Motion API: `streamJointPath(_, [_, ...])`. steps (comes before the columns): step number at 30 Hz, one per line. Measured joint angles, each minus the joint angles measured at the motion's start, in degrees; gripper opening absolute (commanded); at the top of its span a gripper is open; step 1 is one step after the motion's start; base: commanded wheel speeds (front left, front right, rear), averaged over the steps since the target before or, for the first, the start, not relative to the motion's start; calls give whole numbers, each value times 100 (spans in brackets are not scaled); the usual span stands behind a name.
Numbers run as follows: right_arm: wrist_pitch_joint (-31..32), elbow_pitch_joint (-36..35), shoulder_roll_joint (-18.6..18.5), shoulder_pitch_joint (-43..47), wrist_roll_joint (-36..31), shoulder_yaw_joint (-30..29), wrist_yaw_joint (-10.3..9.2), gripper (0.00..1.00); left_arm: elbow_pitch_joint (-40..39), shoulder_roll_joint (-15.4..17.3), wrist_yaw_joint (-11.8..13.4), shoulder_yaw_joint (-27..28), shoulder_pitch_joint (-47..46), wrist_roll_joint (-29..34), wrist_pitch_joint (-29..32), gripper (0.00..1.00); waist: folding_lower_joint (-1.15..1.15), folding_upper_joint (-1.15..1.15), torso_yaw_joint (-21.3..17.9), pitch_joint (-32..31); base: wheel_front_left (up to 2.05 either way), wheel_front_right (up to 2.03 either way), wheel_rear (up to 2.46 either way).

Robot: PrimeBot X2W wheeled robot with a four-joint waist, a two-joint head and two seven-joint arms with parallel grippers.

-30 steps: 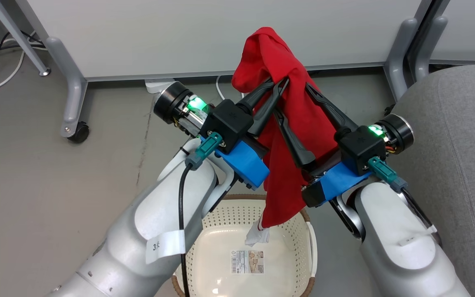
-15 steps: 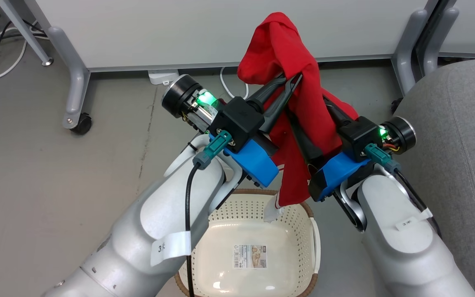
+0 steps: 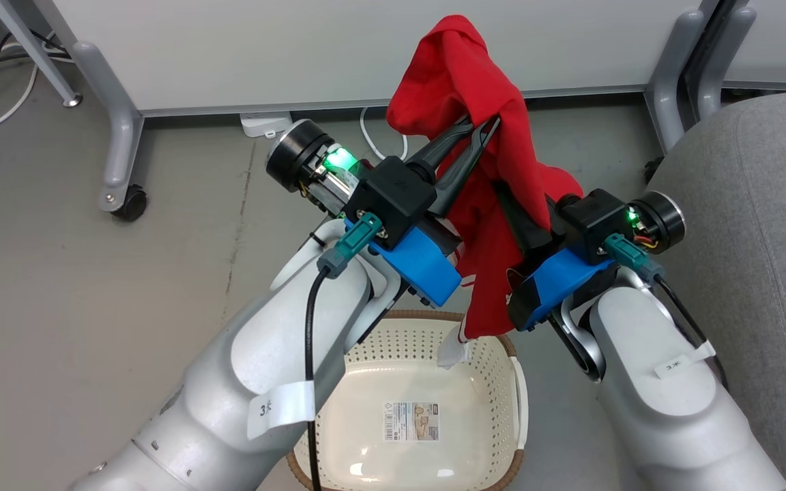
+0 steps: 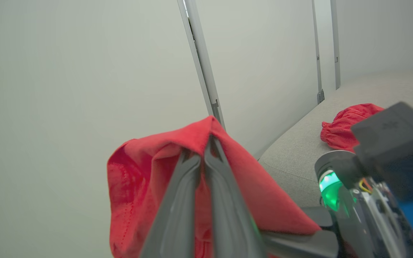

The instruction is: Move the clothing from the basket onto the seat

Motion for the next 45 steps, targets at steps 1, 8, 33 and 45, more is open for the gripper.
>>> streamJointPath(1, [0,-3,0,-1,0,-2,0,0,0,0,0,1,0,0,-1,0,0,0,-2,4,0,0,0])
streamJointPath(8, [0,-23,0,-2,15,-12,0,0,0,1,0,18,-1,2,-1,0,0,0,-16,40,0,0,0])
streamJointPath(33, [1,-275,4,-31,225,-513,0,0,38,131,80,51,-20,111,-2,100,0,0,-222,253,0,0,0])
streamJointPath(45, [2,-538,8,10,205,-1282,0,0,48,240,66,-133,65,154,-2,100,0,0,-739,485,0,0,0])
